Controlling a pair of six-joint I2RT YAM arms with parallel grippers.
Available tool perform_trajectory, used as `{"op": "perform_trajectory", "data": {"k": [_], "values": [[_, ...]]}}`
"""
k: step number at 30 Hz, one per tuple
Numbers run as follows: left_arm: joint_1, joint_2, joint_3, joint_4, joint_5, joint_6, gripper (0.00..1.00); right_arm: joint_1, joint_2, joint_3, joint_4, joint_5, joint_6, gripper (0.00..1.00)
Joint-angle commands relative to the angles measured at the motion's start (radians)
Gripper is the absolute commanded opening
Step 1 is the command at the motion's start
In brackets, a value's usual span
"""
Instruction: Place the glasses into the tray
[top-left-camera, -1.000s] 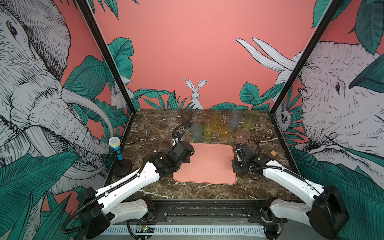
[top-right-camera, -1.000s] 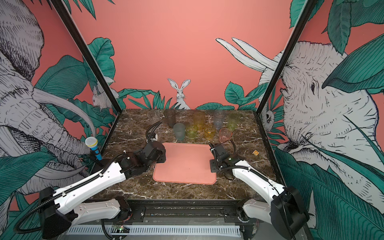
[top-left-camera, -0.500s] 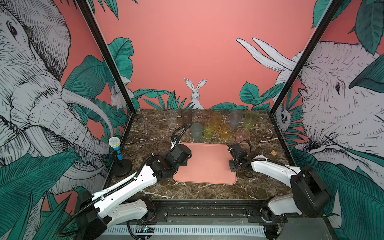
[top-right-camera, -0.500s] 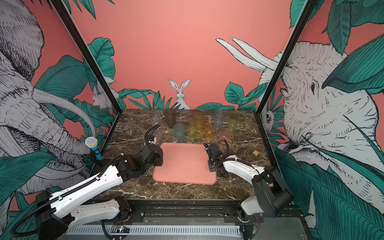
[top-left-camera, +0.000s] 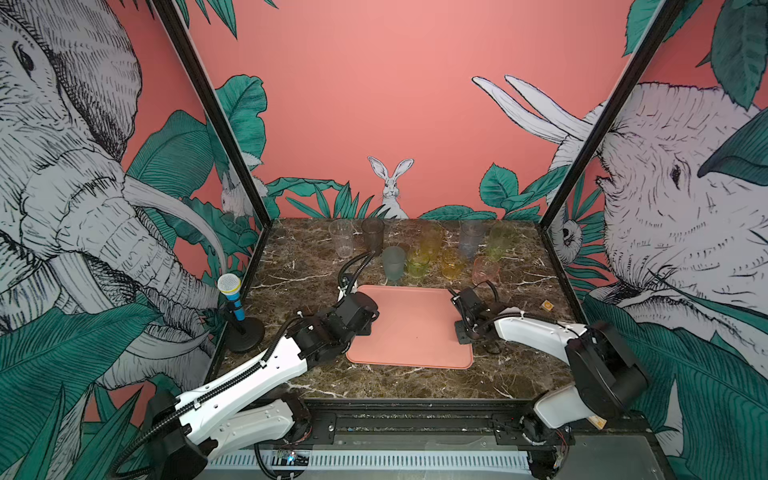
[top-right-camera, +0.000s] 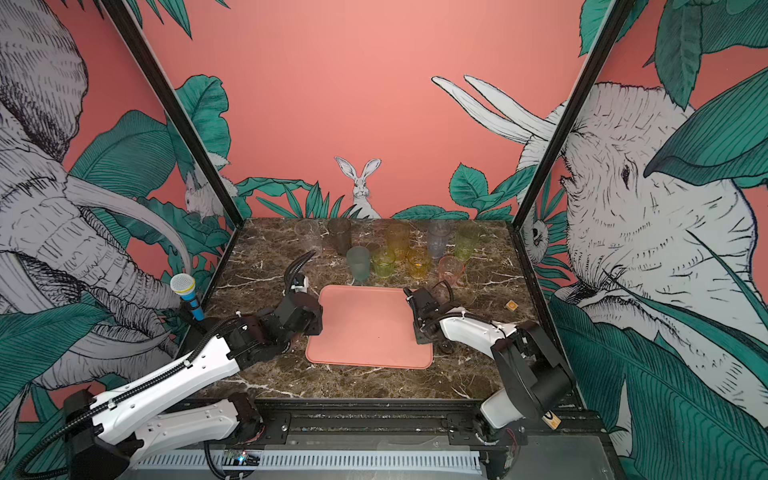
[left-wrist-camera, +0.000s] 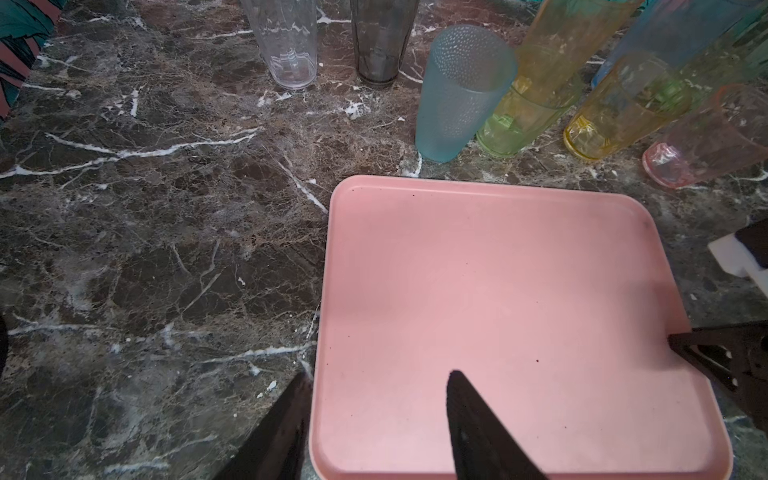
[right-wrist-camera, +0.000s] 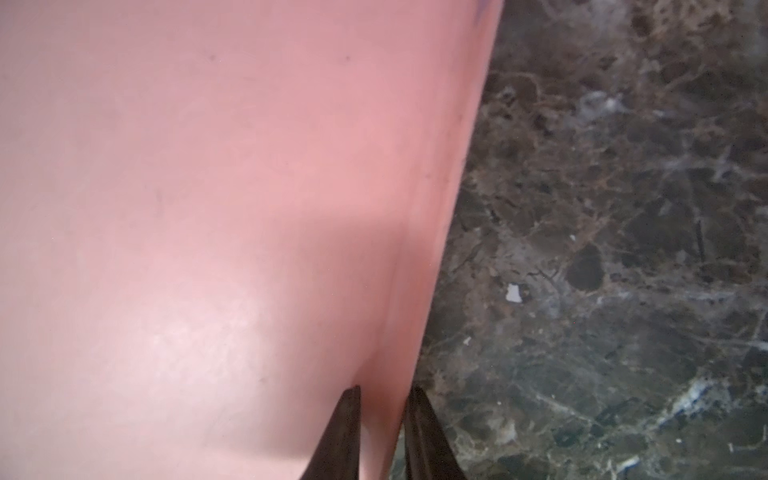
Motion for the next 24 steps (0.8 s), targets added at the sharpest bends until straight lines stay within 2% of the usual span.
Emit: {"op": "perform_trajectory", "data": {"k": [1,14,17,19,24], "values": [[0.006,-0.023,-0.016,-0.002,-0.008,-0.017,0.54,0.002,0.014,0.013,-0.016,-0.005,-0.006,0.17],[0.007,-0.024,-0.022,0.006,0.006,-0.025,0.54,0.002,-0.007,0.008,-0.036,-0.002,-0.027,0.09],[0.007,-0.031,-0.030,0.006,0.007,-0.028,0.54,0.001,-0.011,0.013,-0.053,0.015,-0.039,0.04],[0.007,-0.036,-0.033,0.008,0.008,-0.032,0.54,-0.002,-0.016,0.016,-0.072,0.048,-0.052,0.04],[0.007,-0.033,-0.038,0.014,0.008,-0.032,0.54,-0.014,-0.028,0.006,-0.060,0.026,-0.052,0.07]]}}
